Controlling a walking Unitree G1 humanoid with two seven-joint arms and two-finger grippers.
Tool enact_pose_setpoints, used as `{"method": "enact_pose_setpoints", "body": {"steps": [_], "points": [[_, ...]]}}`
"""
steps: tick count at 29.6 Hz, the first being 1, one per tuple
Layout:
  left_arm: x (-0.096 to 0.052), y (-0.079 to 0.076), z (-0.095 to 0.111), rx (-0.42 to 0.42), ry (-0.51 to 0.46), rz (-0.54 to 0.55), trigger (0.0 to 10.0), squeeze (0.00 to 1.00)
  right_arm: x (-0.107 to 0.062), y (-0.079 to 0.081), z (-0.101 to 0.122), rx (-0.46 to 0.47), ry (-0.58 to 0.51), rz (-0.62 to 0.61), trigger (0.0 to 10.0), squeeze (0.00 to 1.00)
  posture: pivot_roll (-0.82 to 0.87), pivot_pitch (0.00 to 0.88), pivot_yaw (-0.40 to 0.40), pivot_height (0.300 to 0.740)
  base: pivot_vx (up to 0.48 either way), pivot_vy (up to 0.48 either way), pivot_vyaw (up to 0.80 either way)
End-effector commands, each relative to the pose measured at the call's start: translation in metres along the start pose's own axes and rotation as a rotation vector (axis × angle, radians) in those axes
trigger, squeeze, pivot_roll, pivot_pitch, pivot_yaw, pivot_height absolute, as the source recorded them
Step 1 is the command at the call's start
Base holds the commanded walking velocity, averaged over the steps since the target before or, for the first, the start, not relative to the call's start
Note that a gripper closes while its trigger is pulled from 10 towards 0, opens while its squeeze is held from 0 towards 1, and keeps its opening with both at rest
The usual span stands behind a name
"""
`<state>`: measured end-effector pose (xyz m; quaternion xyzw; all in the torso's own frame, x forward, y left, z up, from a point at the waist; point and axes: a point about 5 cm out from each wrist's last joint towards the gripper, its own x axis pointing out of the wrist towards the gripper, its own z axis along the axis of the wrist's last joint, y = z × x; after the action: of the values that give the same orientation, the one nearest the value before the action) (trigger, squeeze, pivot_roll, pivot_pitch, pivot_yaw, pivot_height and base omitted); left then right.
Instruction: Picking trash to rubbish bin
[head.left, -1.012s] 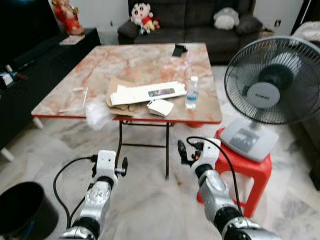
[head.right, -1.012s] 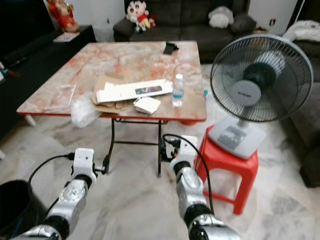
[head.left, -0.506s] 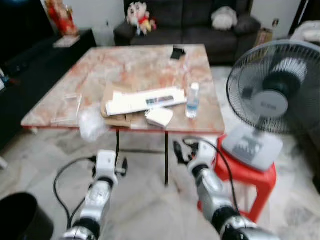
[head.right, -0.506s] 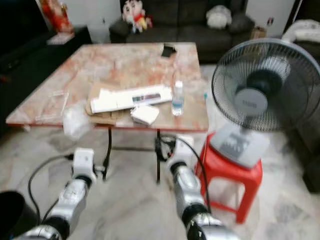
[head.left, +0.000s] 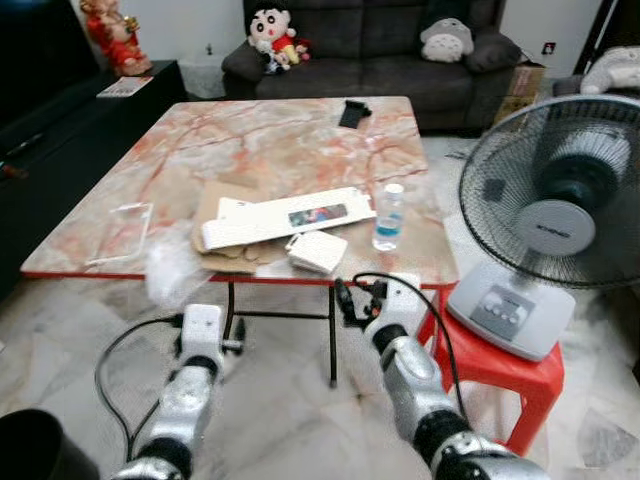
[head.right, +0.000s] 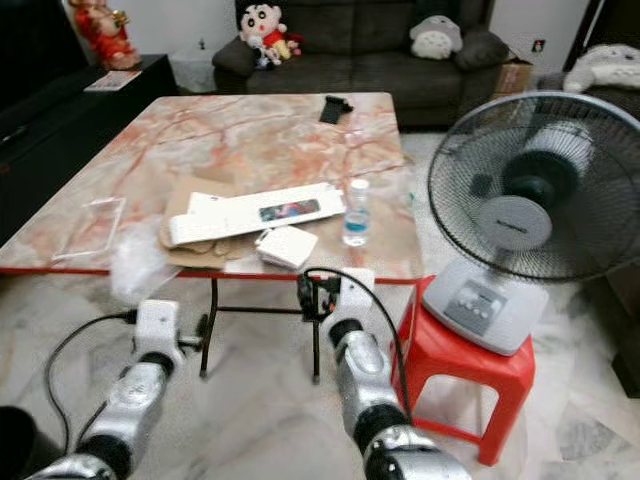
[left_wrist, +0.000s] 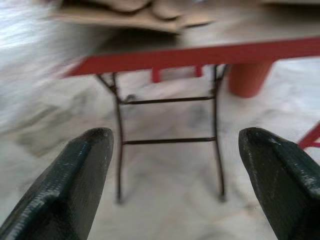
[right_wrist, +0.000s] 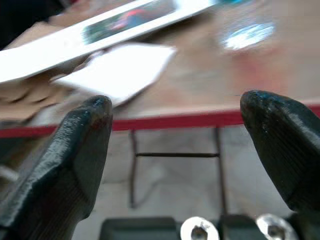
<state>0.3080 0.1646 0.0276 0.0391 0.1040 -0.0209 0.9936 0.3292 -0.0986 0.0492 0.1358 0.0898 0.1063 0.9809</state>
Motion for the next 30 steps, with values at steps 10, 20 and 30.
{"method": "enact_pose_setpoints", "body": {"steps": [10,20,30], "points": [[0.0018,0.0112,0.0051,0.013,-0.013,0.016,10.0,0.00,0.0040,0.0118,0.0043,0.027,-0.024,0.036,10.0,0.00,-0.03,0.000,0.040,0.740,0.366,0.000,0.00],[0.0014,0.0094,0.0057,-0.001,-0.027,0.007,10.0,0.00,0.0044,0.0141,0.0064,0.044,-0.041,0.065,10.0,0.00,-0.03,0.000,0.037,0.740,0.324,0.000,0.00],[-0.0001,0.0100,0.0033,-0.001,-0.019,-0.003,10.0,0.00,0.0040,0.0162,0.0085,0.056,-0.065,0.097,10.0,0.00,-0.03,0.000,0.034,0.740,0.000,0.000,0.00]]}}
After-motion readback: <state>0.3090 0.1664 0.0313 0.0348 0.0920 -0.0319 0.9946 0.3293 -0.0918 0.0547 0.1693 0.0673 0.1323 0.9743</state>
